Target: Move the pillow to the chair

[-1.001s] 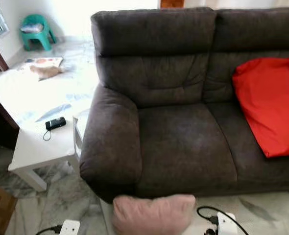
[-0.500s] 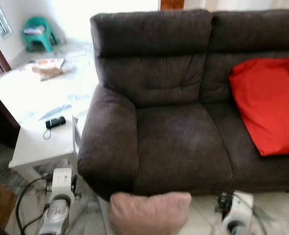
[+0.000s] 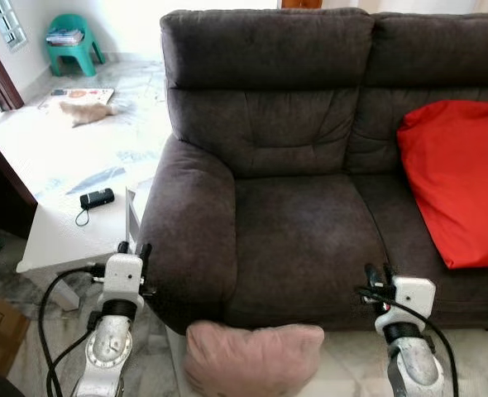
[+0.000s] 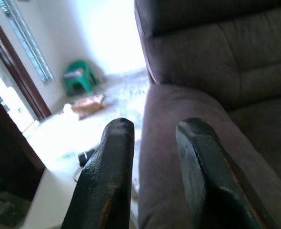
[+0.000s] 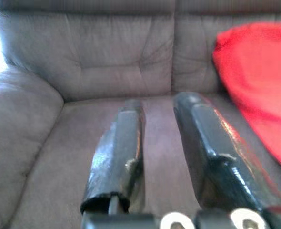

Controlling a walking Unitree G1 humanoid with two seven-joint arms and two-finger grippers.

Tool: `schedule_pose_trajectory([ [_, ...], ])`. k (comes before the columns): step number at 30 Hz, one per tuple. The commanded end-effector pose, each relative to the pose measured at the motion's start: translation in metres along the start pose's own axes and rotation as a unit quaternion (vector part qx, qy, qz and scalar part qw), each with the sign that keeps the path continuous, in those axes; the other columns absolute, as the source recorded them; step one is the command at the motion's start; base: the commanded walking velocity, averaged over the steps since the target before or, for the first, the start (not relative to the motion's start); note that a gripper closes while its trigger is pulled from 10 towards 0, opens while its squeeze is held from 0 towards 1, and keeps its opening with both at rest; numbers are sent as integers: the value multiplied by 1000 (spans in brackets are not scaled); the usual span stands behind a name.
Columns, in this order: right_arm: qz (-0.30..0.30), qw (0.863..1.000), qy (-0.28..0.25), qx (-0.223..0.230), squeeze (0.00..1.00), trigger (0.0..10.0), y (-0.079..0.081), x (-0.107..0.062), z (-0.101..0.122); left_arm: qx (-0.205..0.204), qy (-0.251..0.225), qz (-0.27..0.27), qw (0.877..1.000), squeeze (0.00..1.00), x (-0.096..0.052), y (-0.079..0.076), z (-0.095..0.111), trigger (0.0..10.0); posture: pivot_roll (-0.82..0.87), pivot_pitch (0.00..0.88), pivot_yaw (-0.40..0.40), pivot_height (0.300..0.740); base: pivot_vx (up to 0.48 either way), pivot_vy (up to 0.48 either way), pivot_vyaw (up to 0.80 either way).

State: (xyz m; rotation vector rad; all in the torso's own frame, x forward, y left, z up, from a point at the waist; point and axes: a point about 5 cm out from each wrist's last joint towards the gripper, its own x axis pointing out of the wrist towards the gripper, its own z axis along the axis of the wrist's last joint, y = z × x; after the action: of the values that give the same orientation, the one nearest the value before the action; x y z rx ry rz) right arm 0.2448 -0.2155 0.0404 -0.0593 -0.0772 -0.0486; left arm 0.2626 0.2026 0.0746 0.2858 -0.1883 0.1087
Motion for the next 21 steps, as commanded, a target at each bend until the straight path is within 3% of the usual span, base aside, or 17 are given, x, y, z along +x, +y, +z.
schedule_pose_trajectory([
  [1, 8, 1000, -22, 2, 0, 10000, 4, 1, 11, 3, -1, 11, 1000, 0, 0, 2, 4, 10000, -18, 0, -19, 740, 0, 0, 0],
  [11, 13, 999, -29, 2, 0, 10000, 5, 10, 25, -12, 14, 10, 1000, 0, 12, 2, 7, 10000, -34, 0, -13, 740, 0, 0, 0],
  [21, 8, 1000, -15, -7, 0, 10000, 2, 15, 29, -16, 18, 2, 1000, 0, 11, -1, 7, 10000, -34, 0, -15, 740, 0, 0, 0],
])
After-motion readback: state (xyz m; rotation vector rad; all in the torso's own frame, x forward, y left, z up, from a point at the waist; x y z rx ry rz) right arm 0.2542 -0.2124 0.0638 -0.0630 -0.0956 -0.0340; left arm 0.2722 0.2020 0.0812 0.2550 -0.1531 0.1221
